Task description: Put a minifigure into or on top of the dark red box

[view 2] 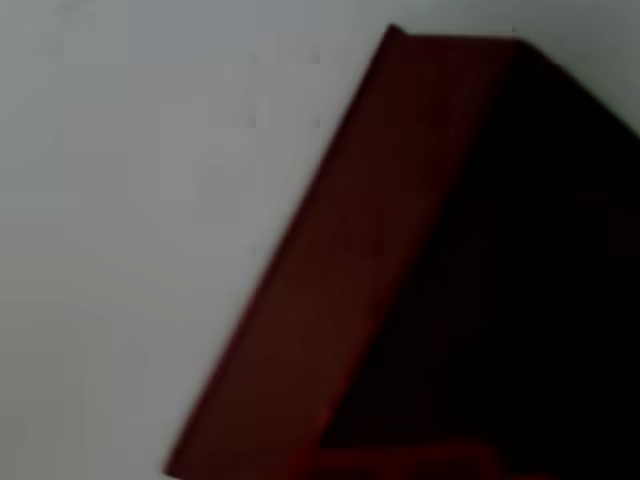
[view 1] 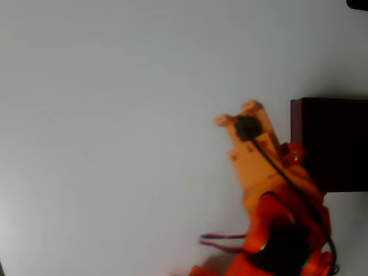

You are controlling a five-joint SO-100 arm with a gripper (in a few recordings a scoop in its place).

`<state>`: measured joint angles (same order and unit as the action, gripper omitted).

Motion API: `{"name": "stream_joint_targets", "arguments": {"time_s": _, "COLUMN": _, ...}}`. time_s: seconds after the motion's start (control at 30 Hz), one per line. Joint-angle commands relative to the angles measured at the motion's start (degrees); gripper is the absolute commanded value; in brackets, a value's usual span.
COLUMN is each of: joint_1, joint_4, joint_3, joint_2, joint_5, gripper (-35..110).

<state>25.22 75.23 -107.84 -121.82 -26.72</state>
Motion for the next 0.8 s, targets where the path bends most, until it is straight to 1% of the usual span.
{"name": "stream_joint_targets", "arguments": {"time_s": 0.0, "joint_1": 3.25, "joint_4": -2.2, "joint_3": 4.83, "joint_2": 3.78, "joint_5": 3.52, "gripper": 0}}
{"name": "stream_joint_targets", "arguments": {"time_s": 0.3, "joint_1": 7.38, "joint_4": -4.66, "joint_3": 17.23, "joint_2": 23.91, "joint_5": 10.28, "gripper": 0}}
{"name": "stream_joint_targets", "arguments": {"time_s": 0.6, "joint_1": 8.61, "joint_4": -5.8, "joint_3": 29.36, "joint_2": 44.12, "joint_5": 12.3, "gripper": 0}}
{"name": "stream_joint_targets", "arguments": {"time_s": 0.77, "joint_1": 9.67, "joint_4": -3.87, "joint_3": 33.57, "joint_2": 49.66, "joint_5": 11.78, "gripper": 8}}
